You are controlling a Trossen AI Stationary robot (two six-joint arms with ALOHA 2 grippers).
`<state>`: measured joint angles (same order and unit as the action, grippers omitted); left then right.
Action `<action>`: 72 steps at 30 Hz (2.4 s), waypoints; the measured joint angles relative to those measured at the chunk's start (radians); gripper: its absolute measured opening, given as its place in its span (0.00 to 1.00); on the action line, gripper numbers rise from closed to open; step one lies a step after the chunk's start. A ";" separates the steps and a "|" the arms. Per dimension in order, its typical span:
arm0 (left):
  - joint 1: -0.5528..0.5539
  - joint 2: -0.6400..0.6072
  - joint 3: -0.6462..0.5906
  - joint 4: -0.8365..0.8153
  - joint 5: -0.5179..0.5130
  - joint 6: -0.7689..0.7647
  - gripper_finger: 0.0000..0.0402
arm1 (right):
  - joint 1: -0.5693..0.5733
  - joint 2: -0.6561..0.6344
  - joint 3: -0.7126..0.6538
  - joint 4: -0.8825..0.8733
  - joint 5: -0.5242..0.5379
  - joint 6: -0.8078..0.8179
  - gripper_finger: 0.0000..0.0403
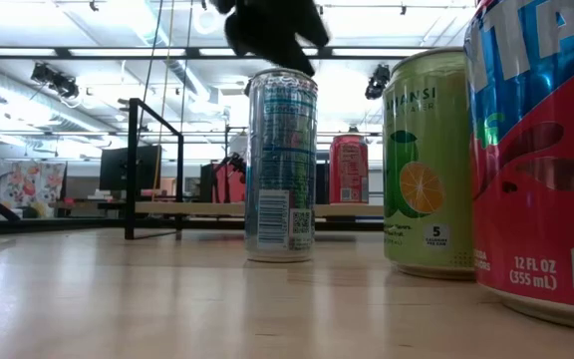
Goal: Place canned beverage on shelf
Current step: Put the blue soda can on the shelf
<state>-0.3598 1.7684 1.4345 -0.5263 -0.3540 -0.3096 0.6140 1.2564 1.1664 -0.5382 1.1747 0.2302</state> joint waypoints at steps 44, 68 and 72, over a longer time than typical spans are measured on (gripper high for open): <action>0.063 0.041 0.000 -0.119 0.102 0.071 0.60 | -0.020 0.001 -0.030 0.095 -0.063 -0.077 0.86; 0.364 -0.133 -0.002 -0.146 0.289 0.397 0.62 | -0.047 -0.001 -0.064 0.049 -0.145 -0.072 0.86; 0.459 -0.132 -0.002 -0.136 0.338 0.506 0.62 | -0.049 -0.001 -0.064 0.032 -0.149 -0.051 0.86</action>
<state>0.0990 1.6366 1.4330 -0.6620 -0.0157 0.1966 0.5651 1.2556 1.1027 -0.5064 1.0256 0.1788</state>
